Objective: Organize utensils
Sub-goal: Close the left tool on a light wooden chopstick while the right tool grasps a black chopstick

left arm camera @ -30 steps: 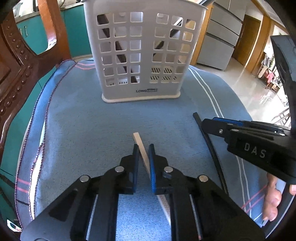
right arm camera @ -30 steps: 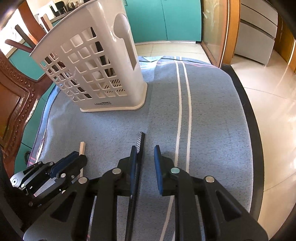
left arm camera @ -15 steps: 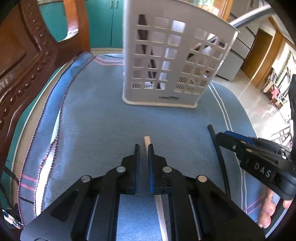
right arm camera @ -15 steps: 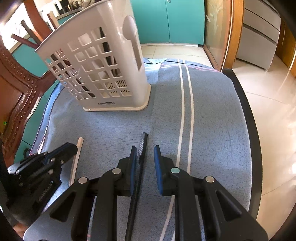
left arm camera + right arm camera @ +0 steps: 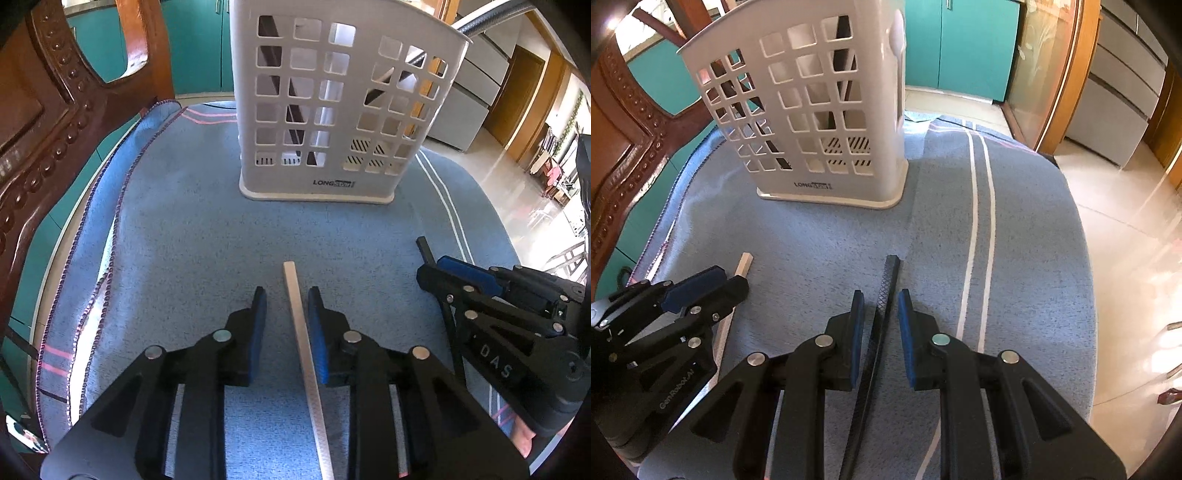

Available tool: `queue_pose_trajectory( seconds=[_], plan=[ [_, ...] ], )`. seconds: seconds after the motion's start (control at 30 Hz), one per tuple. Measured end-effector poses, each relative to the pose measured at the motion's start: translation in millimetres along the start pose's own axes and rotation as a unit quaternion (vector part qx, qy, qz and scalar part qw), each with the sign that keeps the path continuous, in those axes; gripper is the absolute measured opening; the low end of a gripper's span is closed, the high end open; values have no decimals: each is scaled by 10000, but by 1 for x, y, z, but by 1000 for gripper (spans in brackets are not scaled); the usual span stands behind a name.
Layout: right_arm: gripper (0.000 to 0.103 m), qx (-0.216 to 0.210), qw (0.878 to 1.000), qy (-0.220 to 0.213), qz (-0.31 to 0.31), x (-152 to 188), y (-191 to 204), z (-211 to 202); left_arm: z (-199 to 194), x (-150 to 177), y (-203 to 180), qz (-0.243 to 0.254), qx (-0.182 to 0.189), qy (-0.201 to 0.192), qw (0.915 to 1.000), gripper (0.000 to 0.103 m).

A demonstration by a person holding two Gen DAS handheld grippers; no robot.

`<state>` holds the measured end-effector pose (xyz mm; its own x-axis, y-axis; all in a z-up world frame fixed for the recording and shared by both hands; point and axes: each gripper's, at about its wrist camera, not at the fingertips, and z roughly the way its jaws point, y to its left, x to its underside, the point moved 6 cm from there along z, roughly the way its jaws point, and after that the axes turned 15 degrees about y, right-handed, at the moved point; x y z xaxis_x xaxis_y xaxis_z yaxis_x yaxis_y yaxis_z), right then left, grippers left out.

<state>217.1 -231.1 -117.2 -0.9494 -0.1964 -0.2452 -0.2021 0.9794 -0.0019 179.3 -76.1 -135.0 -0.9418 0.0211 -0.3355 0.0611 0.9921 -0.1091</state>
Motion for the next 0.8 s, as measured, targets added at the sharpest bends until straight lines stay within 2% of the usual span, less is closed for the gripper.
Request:
queue_pose_trajectory(
  seconds=[0.5,0.8],
  plan=[
    [25,213,9997,-75,-113,5,7,2,5,-8,-31,175,-370,-80,9991,25],
    [28,200,9997,-99,-83,4,2,2,11,-18,-37,140,-392,-91,9991,24]
  ],
)
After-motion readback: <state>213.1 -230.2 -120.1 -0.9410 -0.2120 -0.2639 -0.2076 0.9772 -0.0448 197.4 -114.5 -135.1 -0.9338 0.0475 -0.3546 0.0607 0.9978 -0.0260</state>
